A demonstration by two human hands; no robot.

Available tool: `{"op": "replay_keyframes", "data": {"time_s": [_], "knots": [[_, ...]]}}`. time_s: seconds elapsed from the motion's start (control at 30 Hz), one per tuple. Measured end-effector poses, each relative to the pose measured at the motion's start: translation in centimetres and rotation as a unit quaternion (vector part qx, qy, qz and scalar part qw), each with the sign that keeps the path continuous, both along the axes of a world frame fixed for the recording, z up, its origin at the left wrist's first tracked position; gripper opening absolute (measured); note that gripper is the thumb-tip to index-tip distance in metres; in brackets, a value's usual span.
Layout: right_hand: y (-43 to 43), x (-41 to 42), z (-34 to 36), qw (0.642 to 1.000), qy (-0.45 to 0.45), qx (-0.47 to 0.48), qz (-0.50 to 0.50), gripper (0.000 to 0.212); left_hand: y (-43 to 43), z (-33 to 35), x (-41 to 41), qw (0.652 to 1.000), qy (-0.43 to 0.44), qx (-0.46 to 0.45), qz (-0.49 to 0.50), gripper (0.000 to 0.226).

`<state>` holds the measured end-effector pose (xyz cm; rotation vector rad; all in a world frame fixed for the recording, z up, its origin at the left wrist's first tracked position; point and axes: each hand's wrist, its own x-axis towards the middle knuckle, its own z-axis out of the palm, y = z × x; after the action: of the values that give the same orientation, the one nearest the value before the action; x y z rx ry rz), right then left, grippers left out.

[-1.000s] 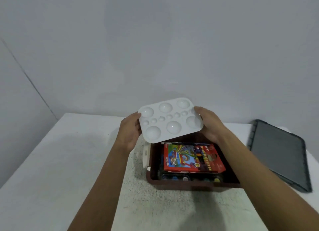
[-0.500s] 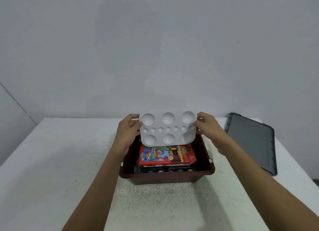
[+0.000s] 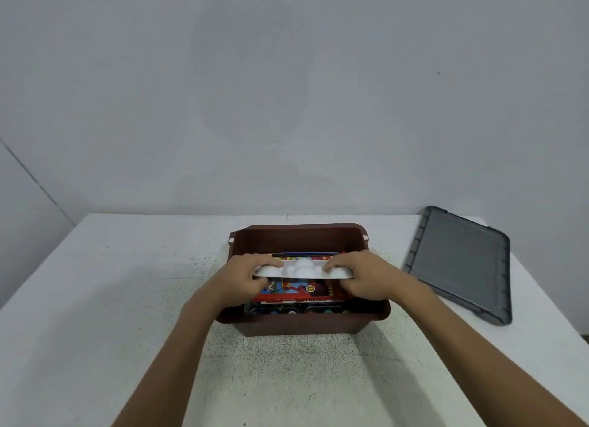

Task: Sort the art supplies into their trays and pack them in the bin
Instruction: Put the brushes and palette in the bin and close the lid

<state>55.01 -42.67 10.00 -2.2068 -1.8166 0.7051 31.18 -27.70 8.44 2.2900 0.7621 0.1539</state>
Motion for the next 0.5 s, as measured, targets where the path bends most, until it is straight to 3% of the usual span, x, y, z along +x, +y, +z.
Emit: {"op": "replay_keyframes", "data": {"time_s": [0.17, 0.5], "knots": [[0.2, -1.0, -0.1, 0.998, -0.021, -0.054, 0.006, 0.053, -0.2, -0.6, 0.5, 0.992, 0.105, 0.060, -0.021, 0.044], [0.6, -1.6, -0.8, 0.995, -0.054, -0.079, 0.009, 0.053, 0.0, -1.2, 1.5, 0.978, 0.184, 0.089, -0.023, 0.049]]}}
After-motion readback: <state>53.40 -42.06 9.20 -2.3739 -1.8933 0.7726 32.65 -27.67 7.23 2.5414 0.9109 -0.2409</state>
